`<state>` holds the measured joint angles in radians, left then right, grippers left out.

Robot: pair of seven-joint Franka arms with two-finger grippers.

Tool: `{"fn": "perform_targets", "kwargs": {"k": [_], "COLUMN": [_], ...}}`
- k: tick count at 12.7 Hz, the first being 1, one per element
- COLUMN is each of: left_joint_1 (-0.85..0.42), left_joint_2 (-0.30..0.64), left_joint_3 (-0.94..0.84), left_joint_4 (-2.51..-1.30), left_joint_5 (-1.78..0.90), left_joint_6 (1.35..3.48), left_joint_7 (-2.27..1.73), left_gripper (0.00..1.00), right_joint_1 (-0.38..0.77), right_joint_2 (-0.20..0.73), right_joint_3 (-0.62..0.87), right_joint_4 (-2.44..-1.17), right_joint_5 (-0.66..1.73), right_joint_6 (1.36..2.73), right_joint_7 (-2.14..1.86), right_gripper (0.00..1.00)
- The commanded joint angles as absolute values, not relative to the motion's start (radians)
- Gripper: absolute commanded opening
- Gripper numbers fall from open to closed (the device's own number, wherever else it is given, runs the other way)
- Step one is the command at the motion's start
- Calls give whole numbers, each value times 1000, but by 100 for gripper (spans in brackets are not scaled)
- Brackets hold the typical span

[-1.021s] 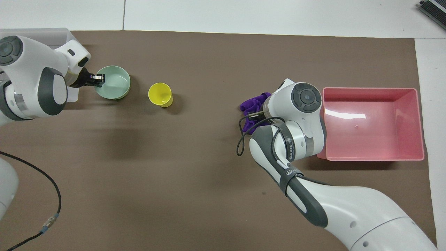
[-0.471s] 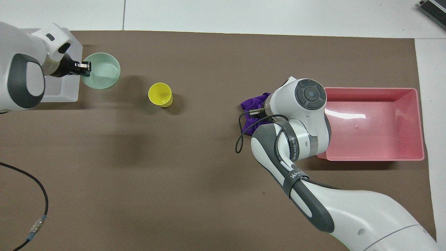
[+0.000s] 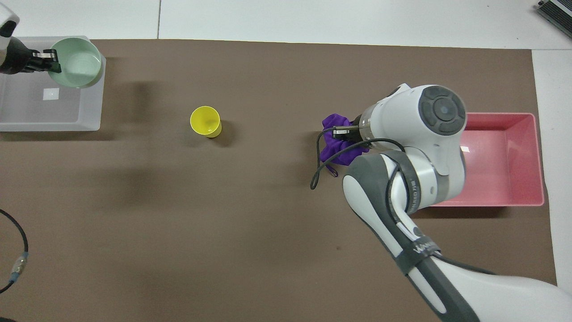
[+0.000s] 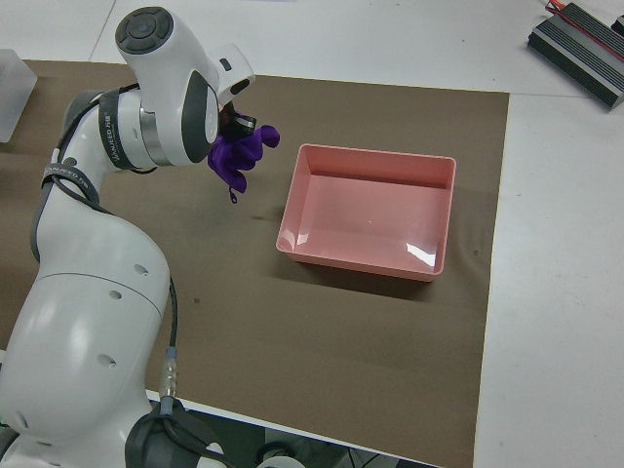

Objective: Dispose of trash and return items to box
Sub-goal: 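Place the bowl in the clear box while the right gripper lifts the cloth, then lower the purple cloth into the pink bin and open the right gripper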

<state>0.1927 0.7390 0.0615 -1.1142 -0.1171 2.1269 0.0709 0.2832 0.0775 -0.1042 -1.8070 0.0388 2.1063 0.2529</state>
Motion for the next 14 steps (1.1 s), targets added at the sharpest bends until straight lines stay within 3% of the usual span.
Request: {"fn": "perform_targets", "kwargs": {"k": [1, 6, 9, 10, 11, 12, 14], "left_joint_1": [207, 199, 213, 213, 209, 201, 195], "left_joint_2": [773, 755, 749, 746, 741, 741, 723], "left_joint_3": [87, 107, 109, 107, 107, 109, 109], "left_joint_4": [-1057, -1181, -1229, -1229, -1227, -1227, -1224], "left_joint_5": [-121, -92, -83, -81, -81, -80, -74], "left_joint_6": [2147, 2233, 2264, 2260, 2255, 2256, 2238], "left_joint_7": [66, 60, 67, 71, 74, 77, 109], "left_gripper": [0, 0, 0, 8, 47, 62, 67], "right_joint_1": [204, 23, -1, -5, -5, -9, -26], "right_joint_2": [9, -18, -8, 11, 23, 26, 41], "right_joint_3": [-94, -92, -92, -92, -92, -92, -92], "right_joint_4": [-1804, -1882, -2020, -2048, -2087, -2130, -2184], "right_joint_5": [-41, -43, -43, -41, -41, -41, -41], "right_joint_6": [2045, 2054, 2176, 2207, 2217, 2262, 2344], "right_joint_7": [250, 55, 58, 61, 67, 69, 64], "right_gripper": [0, 0, 0, 0, 0, 0, 0]}}
